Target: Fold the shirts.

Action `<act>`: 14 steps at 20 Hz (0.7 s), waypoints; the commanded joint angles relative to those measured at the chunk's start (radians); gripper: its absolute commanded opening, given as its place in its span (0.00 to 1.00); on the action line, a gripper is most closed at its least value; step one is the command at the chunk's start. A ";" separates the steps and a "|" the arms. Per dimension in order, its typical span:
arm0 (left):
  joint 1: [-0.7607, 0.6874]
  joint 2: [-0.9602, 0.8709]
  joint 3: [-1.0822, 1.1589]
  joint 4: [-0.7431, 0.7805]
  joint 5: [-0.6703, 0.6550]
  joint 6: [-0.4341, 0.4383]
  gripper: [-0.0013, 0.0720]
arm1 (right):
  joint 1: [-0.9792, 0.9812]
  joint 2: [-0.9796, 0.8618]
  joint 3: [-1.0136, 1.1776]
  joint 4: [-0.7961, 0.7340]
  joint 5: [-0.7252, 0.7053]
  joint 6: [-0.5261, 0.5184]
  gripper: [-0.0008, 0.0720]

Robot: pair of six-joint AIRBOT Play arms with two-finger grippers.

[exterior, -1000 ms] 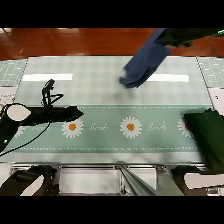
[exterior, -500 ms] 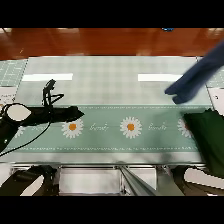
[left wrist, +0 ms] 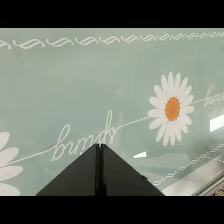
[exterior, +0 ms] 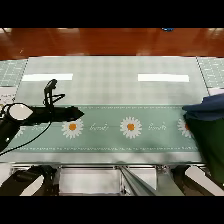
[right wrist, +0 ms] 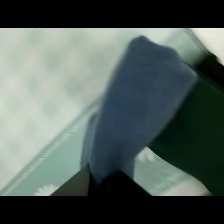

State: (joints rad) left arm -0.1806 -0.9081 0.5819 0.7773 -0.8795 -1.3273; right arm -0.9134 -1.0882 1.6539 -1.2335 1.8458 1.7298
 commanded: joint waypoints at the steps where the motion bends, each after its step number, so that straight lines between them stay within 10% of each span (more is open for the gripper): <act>1: -0.002 -0.037 0.000 0.000 0.012 0.035 0.04 | -0.145 0.157 -0.257 -0.349 0.011 -0.067 0.04; 4: -0.002 -0.069 0.000 0.000 0.013 0.047 0.04 | -0.248 0.238 -0.421 -0.459 0.006 -0.037 0.05; 6: -0.001 -0.087 0.000 0.000 0.012 0.093 0.04 | -0.251 0.253 -0.497 -0.518 0.012 0.015 0.55; 7: 0.000 -0.092 0.000 0.000 0.013 0.141 0.04 | -0.250 0.255 -0.512 -0.524 0.011 0.021 0.57; 11: 0.085 -0.100 0.035 0.000 0.096 0.164 0.04 | -0.250 0.251 -0.506 -0.441 -0.053 0.012 0.56; 13: 0.175 -0.101 0.133 0.000 0.081 0.172 0.04 | -0.250 0.222 -0.467 -0.139 -0.103 0.018 0.05; 14: 0.209 -0.101 0.188 0.000 0.069 0.175 0.04 | -0.231 0.207 -0.457 0.137 -0.195 0.016 0.04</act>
State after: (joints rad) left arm -0.0586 -1.0054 0.6727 0.7773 -0.8104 -1.1755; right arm -1.1564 -0.8581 1.1786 -1.5383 1.7817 1.7443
